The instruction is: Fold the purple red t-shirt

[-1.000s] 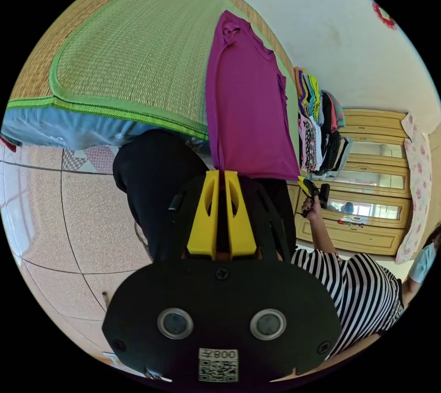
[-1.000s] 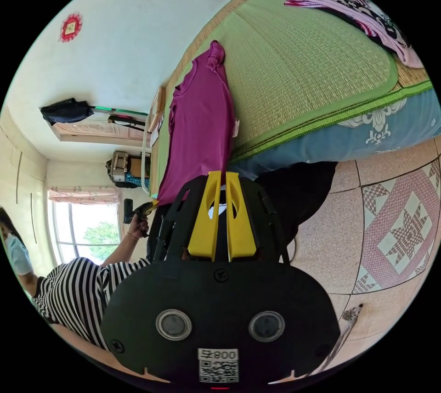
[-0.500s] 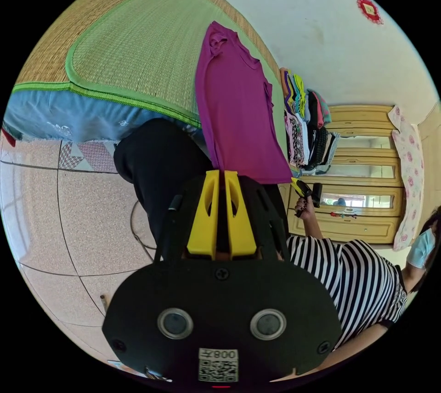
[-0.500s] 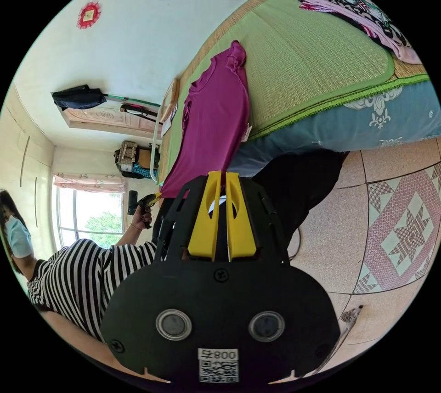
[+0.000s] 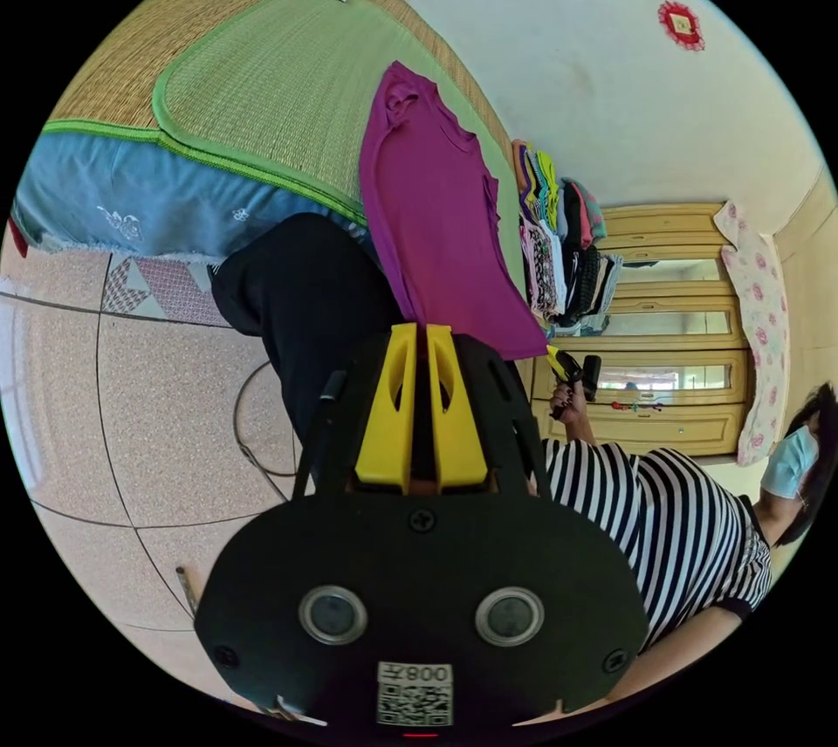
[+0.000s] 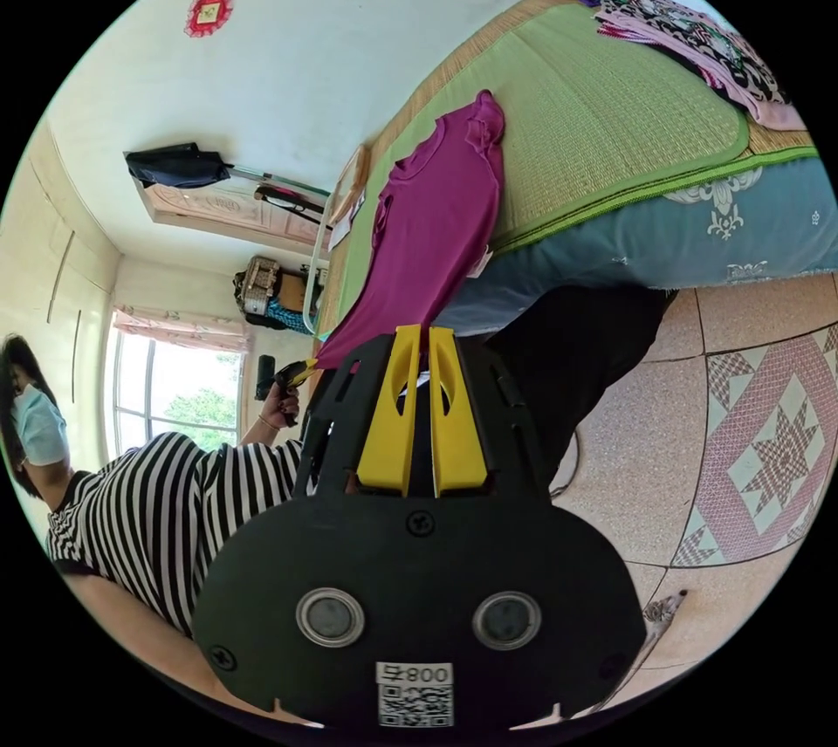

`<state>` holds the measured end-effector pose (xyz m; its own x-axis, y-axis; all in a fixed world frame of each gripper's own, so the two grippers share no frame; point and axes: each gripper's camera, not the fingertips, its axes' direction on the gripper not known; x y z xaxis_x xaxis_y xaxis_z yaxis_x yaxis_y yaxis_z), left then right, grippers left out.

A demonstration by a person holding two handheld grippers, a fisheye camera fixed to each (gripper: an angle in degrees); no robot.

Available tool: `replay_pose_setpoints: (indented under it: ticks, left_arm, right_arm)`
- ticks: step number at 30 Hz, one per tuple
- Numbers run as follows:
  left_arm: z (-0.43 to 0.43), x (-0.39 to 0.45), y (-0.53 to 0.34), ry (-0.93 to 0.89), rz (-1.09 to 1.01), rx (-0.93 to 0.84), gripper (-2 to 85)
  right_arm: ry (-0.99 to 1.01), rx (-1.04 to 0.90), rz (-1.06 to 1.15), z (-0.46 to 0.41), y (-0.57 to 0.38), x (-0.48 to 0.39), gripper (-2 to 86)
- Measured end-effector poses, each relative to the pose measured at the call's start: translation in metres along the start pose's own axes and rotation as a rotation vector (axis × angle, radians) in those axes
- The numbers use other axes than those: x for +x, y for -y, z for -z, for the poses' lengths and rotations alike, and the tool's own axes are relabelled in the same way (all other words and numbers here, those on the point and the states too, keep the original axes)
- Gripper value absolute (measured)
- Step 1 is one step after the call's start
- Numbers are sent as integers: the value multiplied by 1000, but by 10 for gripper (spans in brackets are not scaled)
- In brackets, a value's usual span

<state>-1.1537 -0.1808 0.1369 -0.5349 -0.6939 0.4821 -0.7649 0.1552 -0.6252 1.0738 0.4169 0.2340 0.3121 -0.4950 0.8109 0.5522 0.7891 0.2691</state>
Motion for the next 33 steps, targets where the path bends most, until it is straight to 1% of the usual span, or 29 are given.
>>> replay_pose_setpoints:
  ticks: [15, 33]
  left_arm:
    - [19, 4, -69, -64, -23, 70, 22]
    - [22, 22, -113, -125, -30, 96, 22]
  right_arm:
    - [52, 68, 68, -13, -64, -9, 15]
    - [82, 105, 93, -30, -111, -22, 16]
